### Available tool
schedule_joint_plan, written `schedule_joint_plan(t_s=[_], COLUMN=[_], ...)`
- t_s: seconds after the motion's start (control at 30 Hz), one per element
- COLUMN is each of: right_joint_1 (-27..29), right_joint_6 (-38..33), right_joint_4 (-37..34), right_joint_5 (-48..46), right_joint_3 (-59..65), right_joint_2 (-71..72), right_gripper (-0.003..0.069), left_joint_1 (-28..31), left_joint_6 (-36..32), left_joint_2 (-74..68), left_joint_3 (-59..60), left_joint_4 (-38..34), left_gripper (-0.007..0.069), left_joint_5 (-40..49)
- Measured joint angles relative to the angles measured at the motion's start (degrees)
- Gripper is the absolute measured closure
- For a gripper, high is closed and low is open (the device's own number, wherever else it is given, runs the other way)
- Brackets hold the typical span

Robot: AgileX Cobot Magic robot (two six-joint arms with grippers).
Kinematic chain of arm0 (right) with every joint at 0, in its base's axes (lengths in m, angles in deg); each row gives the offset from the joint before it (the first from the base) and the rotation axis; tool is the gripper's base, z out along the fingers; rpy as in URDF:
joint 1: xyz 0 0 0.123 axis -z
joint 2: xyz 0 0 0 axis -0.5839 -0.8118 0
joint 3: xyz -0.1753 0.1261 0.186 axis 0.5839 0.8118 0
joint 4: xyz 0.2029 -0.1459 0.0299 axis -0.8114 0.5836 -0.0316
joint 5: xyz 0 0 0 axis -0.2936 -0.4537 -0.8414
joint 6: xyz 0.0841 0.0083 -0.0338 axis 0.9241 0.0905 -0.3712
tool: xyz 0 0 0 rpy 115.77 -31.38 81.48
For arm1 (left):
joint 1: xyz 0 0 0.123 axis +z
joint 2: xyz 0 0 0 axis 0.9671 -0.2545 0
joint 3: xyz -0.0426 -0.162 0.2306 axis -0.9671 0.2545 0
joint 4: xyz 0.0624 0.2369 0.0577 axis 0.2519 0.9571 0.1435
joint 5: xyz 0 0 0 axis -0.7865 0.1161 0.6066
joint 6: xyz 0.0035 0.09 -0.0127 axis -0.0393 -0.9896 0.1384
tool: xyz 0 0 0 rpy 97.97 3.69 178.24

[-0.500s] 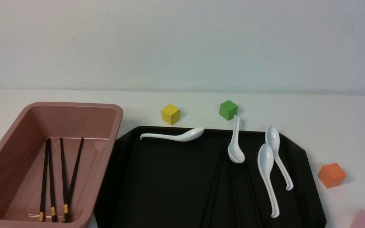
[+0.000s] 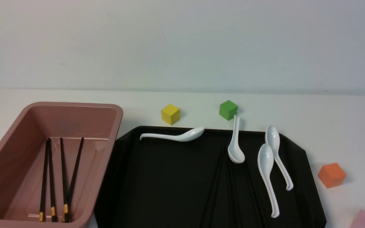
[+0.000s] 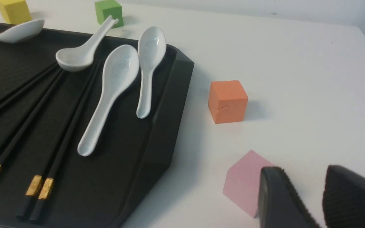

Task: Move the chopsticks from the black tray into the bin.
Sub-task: Use the left arm to grab a pair of chopsticks

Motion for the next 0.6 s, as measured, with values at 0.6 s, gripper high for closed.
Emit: schedule_joint_plan(t_s=[0.6], right_joint_1=[0.0], right_joint_6=[0.0], right_joint_4=[0.0], right_joint_5=[0.0], right_joint_3=[0.0], right_joint_2=[0.0], right_gripper=[0.0419], left_joint_1=[0.0], left_joint_6=[0.8], left_joint_2=[0.0], left_joint_3=[0.0], left_joint_4=[-1.0], left_gripper=[0.0551], left_joint_5=[-0.6])
